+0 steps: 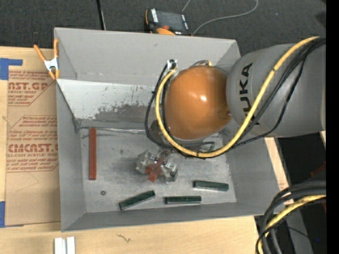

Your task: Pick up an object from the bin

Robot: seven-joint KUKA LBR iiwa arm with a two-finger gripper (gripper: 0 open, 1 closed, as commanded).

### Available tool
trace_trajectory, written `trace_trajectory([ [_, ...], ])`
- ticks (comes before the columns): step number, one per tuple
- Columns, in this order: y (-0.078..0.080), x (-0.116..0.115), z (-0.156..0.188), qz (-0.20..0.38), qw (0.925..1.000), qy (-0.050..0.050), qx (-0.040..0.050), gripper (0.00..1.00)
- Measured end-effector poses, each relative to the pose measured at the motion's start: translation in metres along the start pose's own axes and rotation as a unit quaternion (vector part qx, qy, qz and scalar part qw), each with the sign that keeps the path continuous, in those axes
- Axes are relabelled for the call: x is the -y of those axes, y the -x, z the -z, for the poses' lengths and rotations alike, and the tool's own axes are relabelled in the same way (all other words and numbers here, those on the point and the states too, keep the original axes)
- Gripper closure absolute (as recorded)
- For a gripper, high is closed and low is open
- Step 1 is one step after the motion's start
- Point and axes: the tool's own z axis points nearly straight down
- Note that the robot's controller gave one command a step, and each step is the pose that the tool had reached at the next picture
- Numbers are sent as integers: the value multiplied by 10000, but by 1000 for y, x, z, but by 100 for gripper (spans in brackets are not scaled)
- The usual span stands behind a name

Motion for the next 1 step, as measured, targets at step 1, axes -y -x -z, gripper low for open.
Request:
trace_trajectory([
  [1,4,18,63,-112,9999,-2,-7,100],
])
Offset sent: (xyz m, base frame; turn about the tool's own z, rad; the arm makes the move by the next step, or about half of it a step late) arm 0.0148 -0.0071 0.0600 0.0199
